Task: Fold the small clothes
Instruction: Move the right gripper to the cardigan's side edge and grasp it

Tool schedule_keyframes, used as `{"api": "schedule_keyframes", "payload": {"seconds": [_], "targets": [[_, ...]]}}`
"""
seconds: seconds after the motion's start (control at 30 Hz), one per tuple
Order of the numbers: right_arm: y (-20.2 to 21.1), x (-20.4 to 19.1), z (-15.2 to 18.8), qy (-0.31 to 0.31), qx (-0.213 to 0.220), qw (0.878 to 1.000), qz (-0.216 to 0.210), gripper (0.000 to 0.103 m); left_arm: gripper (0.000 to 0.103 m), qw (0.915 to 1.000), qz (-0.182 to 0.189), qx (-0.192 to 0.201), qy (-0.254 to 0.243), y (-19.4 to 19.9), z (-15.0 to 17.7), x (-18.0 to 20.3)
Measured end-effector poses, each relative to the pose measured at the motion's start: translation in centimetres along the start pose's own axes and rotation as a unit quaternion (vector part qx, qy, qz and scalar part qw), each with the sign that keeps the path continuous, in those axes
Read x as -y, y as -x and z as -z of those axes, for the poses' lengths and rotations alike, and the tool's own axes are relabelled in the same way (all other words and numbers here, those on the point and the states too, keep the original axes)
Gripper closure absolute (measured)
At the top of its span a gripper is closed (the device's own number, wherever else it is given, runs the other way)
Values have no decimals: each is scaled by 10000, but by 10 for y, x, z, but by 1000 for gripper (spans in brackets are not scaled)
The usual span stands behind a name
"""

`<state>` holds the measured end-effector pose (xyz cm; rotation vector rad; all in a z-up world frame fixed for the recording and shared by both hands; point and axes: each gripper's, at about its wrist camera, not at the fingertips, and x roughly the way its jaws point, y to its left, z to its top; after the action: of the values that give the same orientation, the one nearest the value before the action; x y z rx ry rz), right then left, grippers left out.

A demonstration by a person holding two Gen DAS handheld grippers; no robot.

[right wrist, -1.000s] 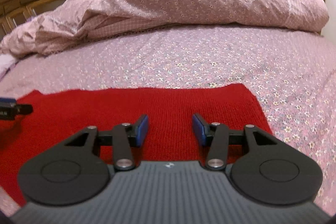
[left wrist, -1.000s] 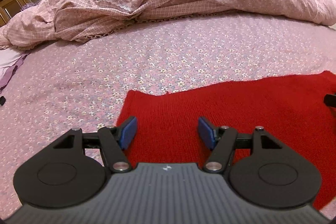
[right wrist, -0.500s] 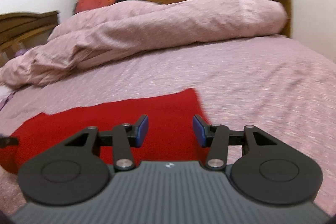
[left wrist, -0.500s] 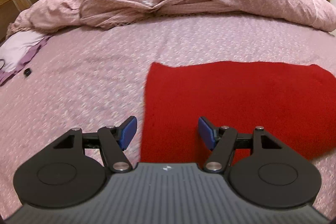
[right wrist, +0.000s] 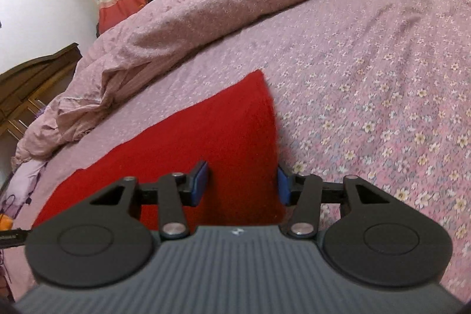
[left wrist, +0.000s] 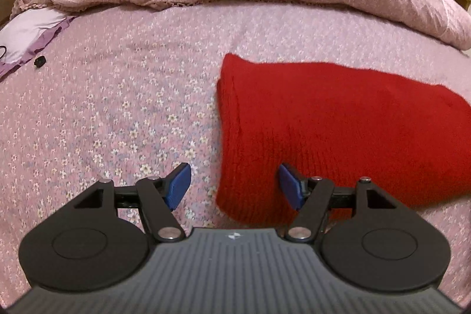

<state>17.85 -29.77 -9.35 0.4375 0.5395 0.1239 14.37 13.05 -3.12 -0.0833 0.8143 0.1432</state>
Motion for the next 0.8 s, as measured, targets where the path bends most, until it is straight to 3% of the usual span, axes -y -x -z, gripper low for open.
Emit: {"api": "schedule_keyframes", "payload": {"seconds": [0.03, 0.1, 0.4, 0.57, 0.67, 0.8], "targets": [[1, -1, 1, 31, 1, 10000, 23, 78, 31, 10000, -2, -3, 9, 0, 0, 0], [6, -2, 1, 18, -19, 10000, 40, 83, 30, 10000, -23, -26, 16, -1, 0, 0], [16, 3, 10, -67, -326, 9987, 385, 84, 26, 9999, -15, -107, -18, -8, 3, -5], [13, -6, 13, 358, -272, 9972, 590, 75, 26, 9999, -48, -97, -5, -6, 4, -3], [20, -6, 15, 308, -205, 9975, 594, 69, 26, 10000, -56, -78, 7, -2, 5, -2], [28, -1, 14, 104, -141, 9973, 713, 49, 26, 10000, -46, -61, 13, 6, 6, -4]]}}
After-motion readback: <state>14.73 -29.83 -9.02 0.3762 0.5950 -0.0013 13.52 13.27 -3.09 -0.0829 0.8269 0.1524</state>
